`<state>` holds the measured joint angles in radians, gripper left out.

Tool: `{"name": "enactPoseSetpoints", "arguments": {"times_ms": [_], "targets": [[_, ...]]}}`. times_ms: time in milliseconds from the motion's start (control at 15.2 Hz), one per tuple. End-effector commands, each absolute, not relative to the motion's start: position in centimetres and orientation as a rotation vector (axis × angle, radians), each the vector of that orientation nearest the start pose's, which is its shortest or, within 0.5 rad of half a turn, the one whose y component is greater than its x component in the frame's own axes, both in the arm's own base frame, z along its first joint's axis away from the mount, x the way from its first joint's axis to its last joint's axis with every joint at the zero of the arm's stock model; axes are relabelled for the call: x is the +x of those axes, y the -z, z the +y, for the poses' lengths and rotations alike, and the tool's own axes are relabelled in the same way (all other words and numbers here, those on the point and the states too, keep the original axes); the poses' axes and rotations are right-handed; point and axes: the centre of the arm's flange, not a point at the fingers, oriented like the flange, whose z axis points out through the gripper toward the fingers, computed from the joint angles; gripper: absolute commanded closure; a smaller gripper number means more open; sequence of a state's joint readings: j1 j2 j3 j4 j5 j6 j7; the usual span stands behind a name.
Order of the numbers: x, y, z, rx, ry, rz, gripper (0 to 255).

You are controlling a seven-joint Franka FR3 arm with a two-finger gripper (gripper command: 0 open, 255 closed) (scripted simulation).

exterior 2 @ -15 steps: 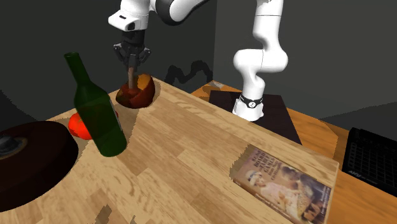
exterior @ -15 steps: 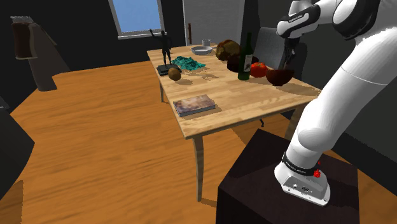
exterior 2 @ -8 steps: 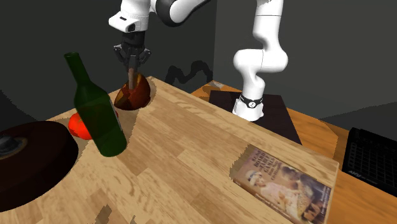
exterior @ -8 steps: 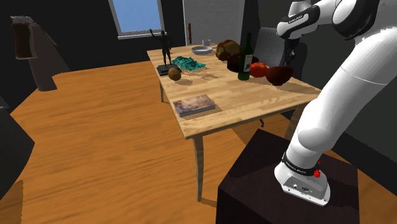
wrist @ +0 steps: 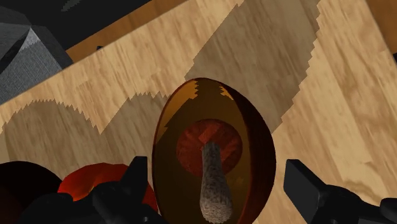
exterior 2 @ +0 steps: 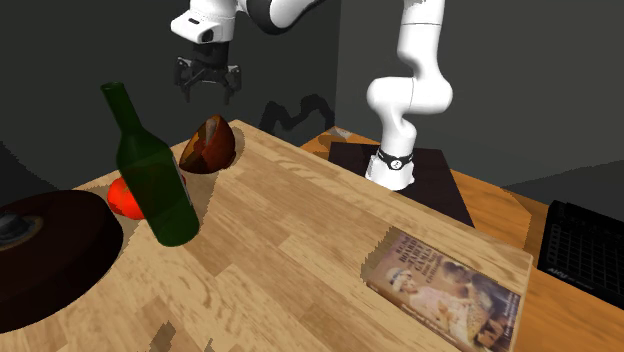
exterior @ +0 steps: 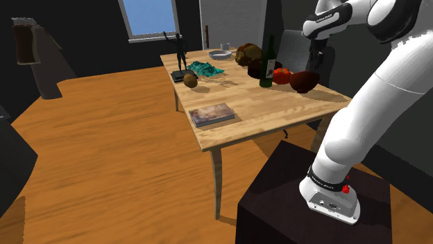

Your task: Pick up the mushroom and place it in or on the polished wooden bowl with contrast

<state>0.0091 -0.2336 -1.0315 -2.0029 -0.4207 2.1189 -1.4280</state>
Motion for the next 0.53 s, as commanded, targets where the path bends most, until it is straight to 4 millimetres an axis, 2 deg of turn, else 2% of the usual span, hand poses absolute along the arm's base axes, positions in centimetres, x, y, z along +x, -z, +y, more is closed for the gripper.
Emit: {"name": "enactPoseSetpoints", "arguments": {"times_ms": [0, 66, 462], "targets": [[23.99, -55.42, -48.75, -3.297, -0.154, -0.964, 0], [23.99, -56.41, -48.44, -3.297, -0.154, -0.964, 0], [23.99, -56.41, -48.44, -3.297, -0.154, -0.964, 0]]}}
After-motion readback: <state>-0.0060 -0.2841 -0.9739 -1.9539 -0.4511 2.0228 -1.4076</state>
